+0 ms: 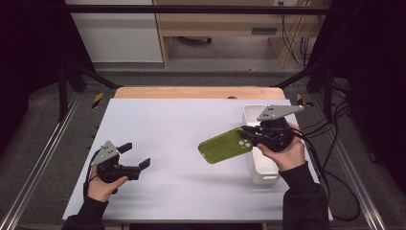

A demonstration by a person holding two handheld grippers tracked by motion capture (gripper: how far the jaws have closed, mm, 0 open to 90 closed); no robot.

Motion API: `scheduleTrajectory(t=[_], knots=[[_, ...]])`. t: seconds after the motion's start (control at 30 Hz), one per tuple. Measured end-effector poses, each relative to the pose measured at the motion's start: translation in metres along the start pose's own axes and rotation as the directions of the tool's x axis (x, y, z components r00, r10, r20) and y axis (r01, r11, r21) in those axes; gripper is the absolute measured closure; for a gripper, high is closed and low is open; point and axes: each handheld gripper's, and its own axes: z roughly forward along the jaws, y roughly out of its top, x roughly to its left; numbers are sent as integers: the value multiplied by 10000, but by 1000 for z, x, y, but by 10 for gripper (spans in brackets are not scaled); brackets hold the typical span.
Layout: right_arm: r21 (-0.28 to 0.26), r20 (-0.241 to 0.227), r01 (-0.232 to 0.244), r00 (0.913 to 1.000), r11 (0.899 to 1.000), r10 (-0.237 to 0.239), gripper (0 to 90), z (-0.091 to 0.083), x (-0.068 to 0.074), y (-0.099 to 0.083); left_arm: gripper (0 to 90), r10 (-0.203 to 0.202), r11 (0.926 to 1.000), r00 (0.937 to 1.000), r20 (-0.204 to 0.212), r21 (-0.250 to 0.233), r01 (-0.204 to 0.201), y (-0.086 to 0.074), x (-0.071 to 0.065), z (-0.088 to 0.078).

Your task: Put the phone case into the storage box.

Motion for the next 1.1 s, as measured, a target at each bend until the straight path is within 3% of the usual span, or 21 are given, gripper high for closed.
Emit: scheduleTrajectory(t=[0.37, 0.63, 0.77, 1.1], knots=[[118, 680, 579, 9960, 9983, -586, 794, -11, -7, 21, 30, -7, 10000, 10000, -13, 73, 8, -4, 2, 0], [301, 1160, 975, 9882, 9948, -1003, 794, -15, -11, 31, 30, -15, 10000, 10000, 33, 81, 15, -5, 3, 0], [432, 1300, 995, 9860, 9941, -1044, 794, -18, -12, 35, 31, 9, 9999, 10000, 23, 149, -9, -6, 3, 1], [878, 1818, 1350, 9720, 9869, -1492, 794, -21, -18, 41, 32, 56, 9998, 10000, 18, 184, -57, -6, 3, 1]])
